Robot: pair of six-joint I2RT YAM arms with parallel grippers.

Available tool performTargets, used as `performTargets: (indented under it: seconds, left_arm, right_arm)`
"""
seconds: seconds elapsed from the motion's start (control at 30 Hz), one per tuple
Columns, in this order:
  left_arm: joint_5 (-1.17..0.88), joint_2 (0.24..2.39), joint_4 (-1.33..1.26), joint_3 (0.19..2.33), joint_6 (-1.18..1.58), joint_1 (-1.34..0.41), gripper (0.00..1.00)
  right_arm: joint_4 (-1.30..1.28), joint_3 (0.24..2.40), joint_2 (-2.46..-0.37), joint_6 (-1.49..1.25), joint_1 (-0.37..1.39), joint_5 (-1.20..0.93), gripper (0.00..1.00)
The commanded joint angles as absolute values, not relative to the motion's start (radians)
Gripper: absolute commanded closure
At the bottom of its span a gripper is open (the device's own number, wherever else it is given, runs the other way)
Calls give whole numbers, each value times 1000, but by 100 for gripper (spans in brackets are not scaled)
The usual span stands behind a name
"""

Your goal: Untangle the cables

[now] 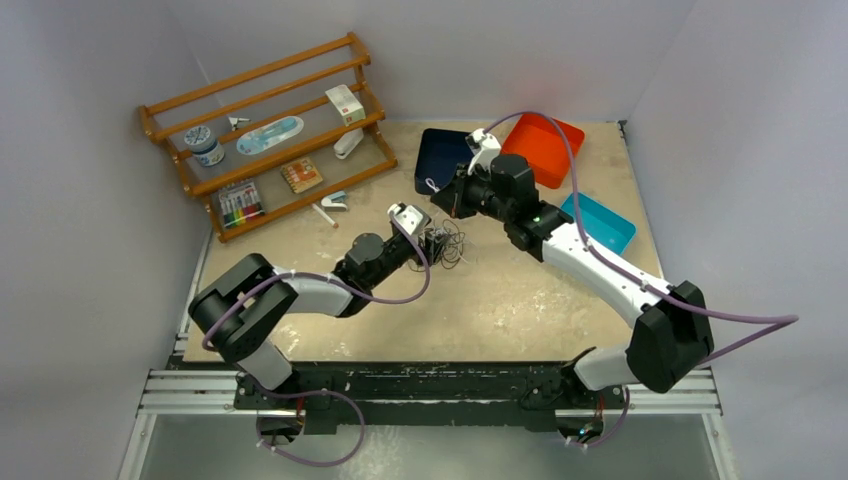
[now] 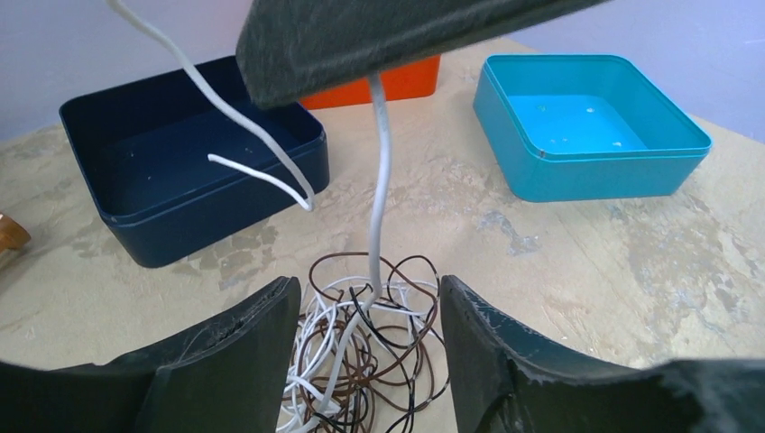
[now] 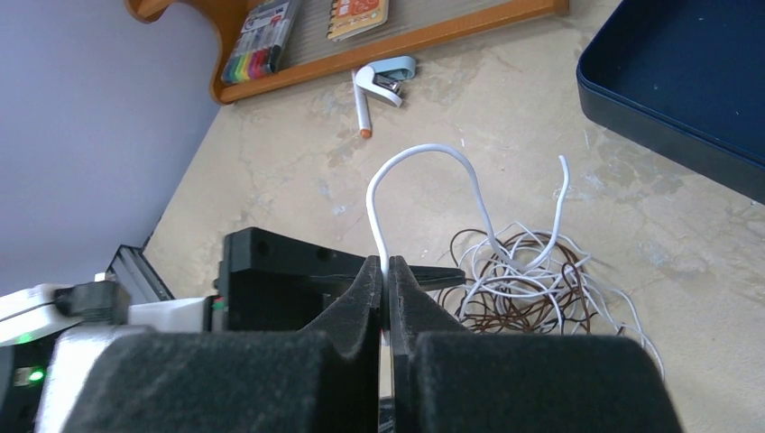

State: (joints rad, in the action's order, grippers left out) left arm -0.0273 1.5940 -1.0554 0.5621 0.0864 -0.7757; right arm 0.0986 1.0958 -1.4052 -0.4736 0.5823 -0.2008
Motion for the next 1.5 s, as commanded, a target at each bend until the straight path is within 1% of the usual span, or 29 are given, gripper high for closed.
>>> performTargets:
  seconds: [0.0,0.23,0.47,0.67,1.13,1.47]
  left_arm:
    - [1,1653,-1201,580,111,-780,44]
    - [41,1752,-1310,557,172,-780,53]
    - [74,1799,-1321,555,184,-781,62]
    - [93,1814,-1298,551,196,-780,72]
    - [100,1803,-1296,503,202,-780,73]
    - [101,1821,-1295,499,201,-780,73]
  right_arm:
    - [115,1154,-1343,-480,580,-232,100]
    - [108,1175,-1294,-471,580,-280,100]
    - [121,1198,-1242,-452,581,-346,100]
    - [137,1218,-1210,-426,580,-365,100]
    - [103,1372,-1186,-327,580,-481,100]
    - [41,1500,-1167,-264,579,-423,100]
